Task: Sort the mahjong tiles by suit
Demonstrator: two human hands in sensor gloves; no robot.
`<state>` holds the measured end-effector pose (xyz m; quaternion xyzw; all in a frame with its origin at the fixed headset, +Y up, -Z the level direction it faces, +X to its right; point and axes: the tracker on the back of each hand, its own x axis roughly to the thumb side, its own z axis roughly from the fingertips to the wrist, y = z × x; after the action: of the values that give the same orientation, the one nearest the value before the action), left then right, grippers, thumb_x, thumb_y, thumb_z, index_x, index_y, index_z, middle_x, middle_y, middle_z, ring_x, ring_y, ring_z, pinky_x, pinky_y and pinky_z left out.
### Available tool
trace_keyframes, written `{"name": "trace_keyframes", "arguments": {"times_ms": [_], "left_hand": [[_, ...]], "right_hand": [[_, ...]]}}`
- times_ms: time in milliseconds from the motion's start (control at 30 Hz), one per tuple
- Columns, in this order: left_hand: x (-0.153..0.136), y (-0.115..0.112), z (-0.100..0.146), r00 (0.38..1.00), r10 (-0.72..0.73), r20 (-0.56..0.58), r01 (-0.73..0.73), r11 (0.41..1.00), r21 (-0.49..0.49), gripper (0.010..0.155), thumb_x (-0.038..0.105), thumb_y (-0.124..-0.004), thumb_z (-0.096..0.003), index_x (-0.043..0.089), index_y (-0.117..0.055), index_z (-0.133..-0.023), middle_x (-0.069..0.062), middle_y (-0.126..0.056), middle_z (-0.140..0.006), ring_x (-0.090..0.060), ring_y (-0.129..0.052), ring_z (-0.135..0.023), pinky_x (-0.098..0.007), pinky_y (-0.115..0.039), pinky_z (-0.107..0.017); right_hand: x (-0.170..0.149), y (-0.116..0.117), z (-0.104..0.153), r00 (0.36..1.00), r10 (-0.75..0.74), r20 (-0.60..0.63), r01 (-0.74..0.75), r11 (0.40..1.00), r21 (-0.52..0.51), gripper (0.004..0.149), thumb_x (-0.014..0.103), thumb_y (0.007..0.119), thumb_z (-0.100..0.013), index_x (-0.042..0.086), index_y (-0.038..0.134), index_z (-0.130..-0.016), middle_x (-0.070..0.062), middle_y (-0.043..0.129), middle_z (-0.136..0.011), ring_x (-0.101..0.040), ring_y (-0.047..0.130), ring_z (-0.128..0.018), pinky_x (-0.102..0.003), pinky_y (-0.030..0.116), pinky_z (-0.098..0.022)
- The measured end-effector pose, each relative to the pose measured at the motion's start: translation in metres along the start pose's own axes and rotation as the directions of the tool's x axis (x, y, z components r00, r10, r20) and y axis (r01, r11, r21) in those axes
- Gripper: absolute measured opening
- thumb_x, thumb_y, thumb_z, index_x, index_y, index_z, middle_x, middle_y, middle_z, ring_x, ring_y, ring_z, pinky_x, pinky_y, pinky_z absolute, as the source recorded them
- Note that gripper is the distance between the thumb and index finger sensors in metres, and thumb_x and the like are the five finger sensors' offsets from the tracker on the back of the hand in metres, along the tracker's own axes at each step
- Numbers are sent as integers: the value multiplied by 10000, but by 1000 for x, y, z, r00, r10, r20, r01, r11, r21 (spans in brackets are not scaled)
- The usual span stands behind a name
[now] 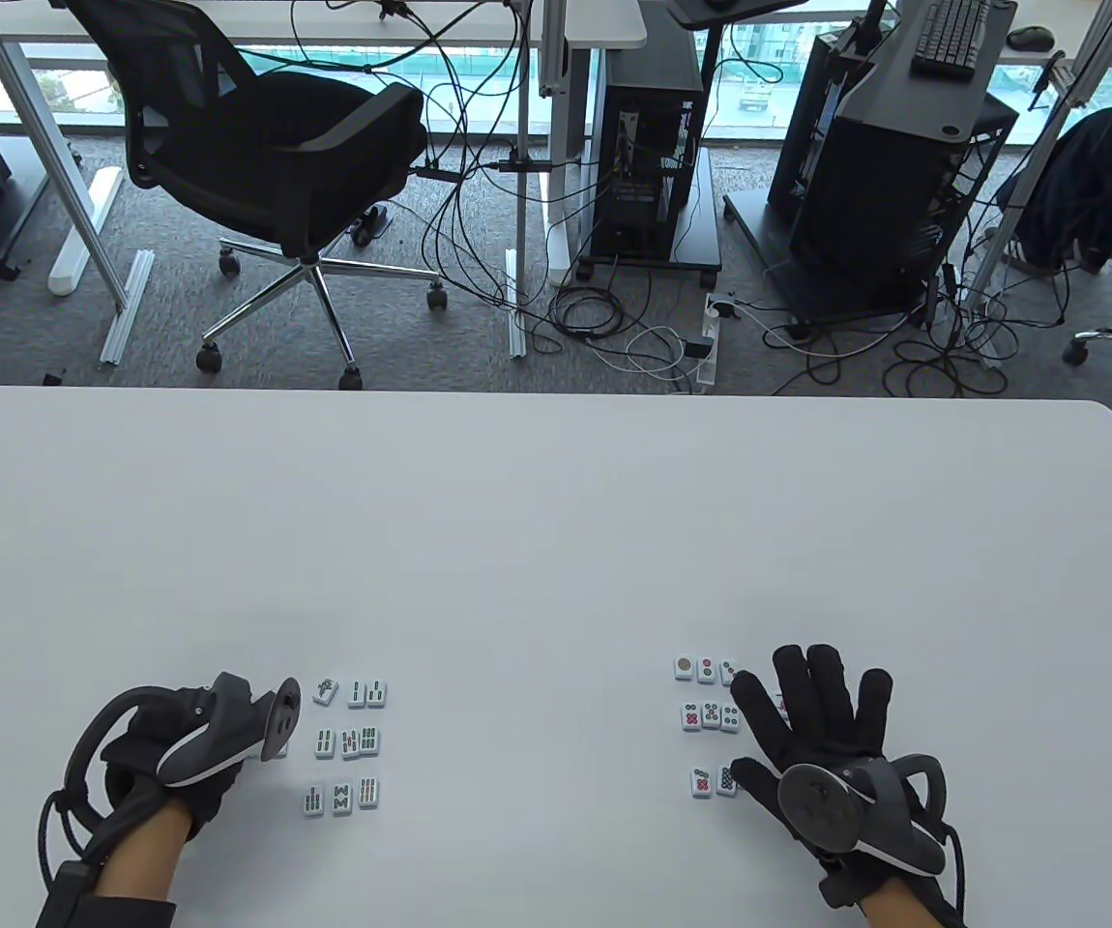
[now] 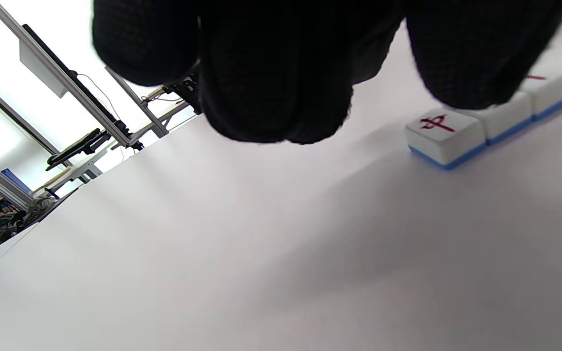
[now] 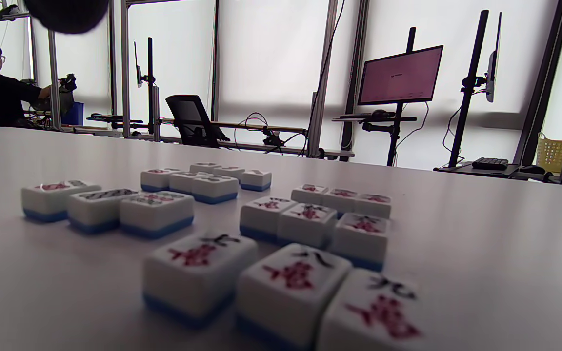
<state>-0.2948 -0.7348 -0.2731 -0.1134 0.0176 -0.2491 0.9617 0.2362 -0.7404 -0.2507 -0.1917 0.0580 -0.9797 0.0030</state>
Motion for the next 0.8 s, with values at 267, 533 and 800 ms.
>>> {"name": "trace_keyframes", "arguments": {"times_ms": [267,533,800], "left_hand": [[-42,45,25,989,138,-56,-123,969,215,840,708,-737,-289,391,-543,-1042,48,-729,-1054,-202,-885,-813,-502,-723,-640],[-42,52,46,953,298,56,-298,887,351,902,789,-620,-309,445,-331,-1091,35,-349,-1224,-280,-532,-1137,-608,-496,-779],[-20,18,39,932,349,102,-362,870,335,908,808,-547,-328,467,-160,-1076,77,-17,-1191,-270,-133,-1189,-608,-223,-828]], "right_hand": [[-1,-1,0,1000,5,-5,-5,1000,-2,764,628,551,-512,389,114,-1092,-80,15,-1177,-381,-47,-1033,-702,53,-699],[-1,-1,0,1000,12,-4,-12,1000,-2,763,627,550,-512,389,115,-1091,-79,16,-1177,-381,-46,-1033,-702,54,-699],[-2,-1,0,1000,18,-11,-18,1000,-1,763,627,551,-511,389,115,-1090,-80,15,-1176,-381,-47,-1033,-702,55,-699]]}}
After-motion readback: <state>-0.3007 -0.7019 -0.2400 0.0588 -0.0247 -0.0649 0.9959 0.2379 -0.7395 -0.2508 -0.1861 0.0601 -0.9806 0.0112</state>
